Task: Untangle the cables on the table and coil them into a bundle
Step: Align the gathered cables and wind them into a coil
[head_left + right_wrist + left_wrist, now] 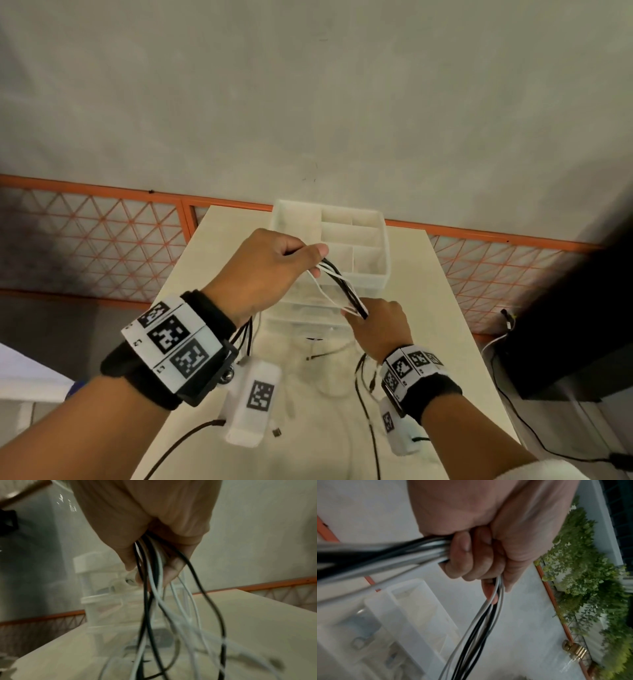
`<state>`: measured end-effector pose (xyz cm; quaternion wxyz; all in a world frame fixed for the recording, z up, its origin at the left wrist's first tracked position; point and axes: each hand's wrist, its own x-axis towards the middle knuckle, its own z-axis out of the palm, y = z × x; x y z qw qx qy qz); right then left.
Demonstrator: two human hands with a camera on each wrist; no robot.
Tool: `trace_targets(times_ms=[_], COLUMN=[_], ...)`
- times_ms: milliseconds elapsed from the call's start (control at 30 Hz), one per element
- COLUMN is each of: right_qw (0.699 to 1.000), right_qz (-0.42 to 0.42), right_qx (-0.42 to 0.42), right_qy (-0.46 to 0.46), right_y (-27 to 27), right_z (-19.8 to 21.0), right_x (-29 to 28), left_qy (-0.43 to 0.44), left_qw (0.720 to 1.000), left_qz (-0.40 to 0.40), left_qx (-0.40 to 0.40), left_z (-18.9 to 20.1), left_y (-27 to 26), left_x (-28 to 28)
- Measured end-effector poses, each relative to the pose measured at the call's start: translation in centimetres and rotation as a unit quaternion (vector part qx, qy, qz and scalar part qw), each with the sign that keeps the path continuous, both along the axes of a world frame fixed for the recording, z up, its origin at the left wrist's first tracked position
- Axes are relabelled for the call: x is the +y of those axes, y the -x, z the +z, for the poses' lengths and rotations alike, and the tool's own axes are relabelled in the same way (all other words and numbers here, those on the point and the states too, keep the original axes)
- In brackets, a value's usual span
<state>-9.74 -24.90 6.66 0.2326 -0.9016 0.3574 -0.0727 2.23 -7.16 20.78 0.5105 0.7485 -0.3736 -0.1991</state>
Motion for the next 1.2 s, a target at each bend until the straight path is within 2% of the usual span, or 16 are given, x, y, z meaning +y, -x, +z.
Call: trace_targets(times_ms=[200,400,567,767,833,933,1000,1133,1200], right_qw=[0.999,0.999,0.992,0.967,0.969,0.975,0.973,0.975,0.984], right_qz=[-0.032,-0.037,-0.047,-0.062,-0.081,-0.128,-0.147,-0.082,-0.038], right_qx=[-0.032,0.019,0.078,0.159,0.155,0.097,0.098,0.187,0.158], right_qy=[-0.009,-0.030,-0.091,-0.187,-0.176,-0.152,-0.147,-0.091,-0.079], right_y=[1.5,2.5,3.0,4.2,4.7,5.2,5.4,5.5,5.0], right_z=[0.0,2.0,0.5,-2.0,-2.9,-3.2,-3.1,-1.7,0.9], right_x=[-2.1,-2.6,-2.1,-3.0,-3.4,-3.8,-3.9,-3.6,-3.2], left_qy=[0.033,0.051,0.066,0.109,0.116,0.108,0.107,0.093,0.067], left_qw=[0.999,0.996,0.994,0.987,0.986,0.986,0.986,0.988,0.992], left_qz=[-0.016,-0.030,-0.034,-0.028,-0.024,-0.020,-0.016,0.012,0.016], left_qx=[0.014,0.071,0.083,0.118,0.120,0.121,0.125,0.121,0.107], left_z=[1.1,1.6,1.5,2.0,2.5,2.3,1.8,0.7,0.4], left_y=[-0.3,0.0,0.2,-0.1,-0.6,-1.1,-0.9,-0.5,-0.2], left_x=[0.1,-0.2,-0.7,-0.2,0.2,0.3,0.0,-0.8,-1.0])
